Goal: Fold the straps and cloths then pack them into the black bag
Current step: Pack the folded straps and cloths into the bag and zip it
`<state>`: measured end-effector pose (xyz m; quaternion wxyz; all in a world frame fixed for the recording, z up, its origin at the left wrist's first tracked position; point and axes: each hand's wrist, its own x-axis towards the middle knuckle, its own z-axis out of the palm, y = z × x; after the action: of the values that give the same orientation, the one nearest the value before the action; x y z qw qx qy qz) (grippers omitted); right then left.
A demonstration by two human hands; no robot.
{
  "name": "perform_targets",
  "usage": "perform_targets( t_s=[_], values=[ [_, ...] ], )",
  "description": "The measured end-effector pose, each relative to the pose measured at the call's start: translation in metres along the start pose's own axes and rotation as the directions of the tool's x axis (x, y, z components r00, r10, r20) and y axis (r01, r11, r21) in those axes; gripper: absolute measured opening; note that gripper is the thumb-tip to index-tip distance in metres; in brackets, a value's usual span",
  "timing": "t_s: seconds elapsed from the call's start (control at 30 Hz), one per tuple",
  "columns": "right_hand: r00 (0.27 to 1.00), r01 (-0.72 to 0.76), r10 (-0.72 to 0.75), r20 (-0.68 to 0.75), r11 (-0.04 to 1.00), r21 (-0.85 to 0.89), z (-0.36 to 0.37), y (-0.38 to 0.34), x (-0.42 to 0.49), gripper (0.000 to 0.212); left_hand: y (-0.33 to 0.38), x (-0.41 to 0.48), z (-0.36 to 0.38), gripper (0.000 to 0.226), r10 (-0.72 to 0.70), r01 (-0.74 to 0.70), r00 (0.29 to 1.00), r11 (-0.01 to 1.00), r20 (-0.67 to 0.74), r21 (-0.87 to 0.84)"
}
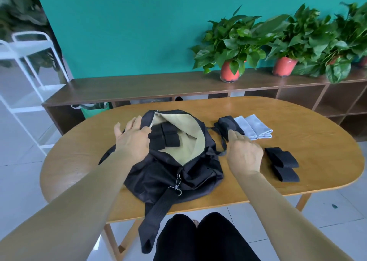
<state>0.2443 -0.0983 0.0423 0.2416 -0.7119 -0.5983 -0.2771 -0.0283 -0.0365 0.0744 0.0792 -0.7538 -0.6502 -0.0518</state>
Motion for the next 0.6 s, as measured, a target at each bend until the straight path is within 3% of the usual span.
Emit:
perform_targets(
  t_s=[0.1, 0.2, 0.37, 0.5, 0.6],
  values=[
    [0.978, 0.144, -0.136, -0.156, 0.989, 0.039, -0.003, -0.042, 0.015, 0.024, -0.009, 0.006, 0.005, 0.037, 0.003, -0.003, 1.000, 1.000, 0.007, -0.020],
    [0.945, 0.298, -0.279, -0.172, 0.950, 0.093, 0.005, -0.086, 0.017, 0.024, -0.018, 0.010, 0.010, 0.038, 0.014, -0.013, 1.000, 1.000, 0.028, -0.026],
    [0.886, 0.462, -0.463, -0.041, 0.867, 0.185, 0.037, -0.138, 0.018, 0.027, -0.031, 0.015, 0.023, 0.036, 0.006, -0.004, 0.997, 1.000, 0.074, -0.031],
    [0.834, 0.512, -0.538, 0.124, 0.837, 0.192, 0.059, -0.159, 0.021, 0.020, -0.037, 0.023, 0.026, 0.050, 0.001, 0.003, 0.997, 0.999, 0.081, -0.051],
    [0.803, 0.533, -0.561, 0.199, 0.827, 0.179, 0.072, -0.173, 0.024, 0.027, -0.041, 0.029, 0.026, 0.059, 0.015, -0.012, 0.997, 0.999, 0.082, -0.043]
  ],
)
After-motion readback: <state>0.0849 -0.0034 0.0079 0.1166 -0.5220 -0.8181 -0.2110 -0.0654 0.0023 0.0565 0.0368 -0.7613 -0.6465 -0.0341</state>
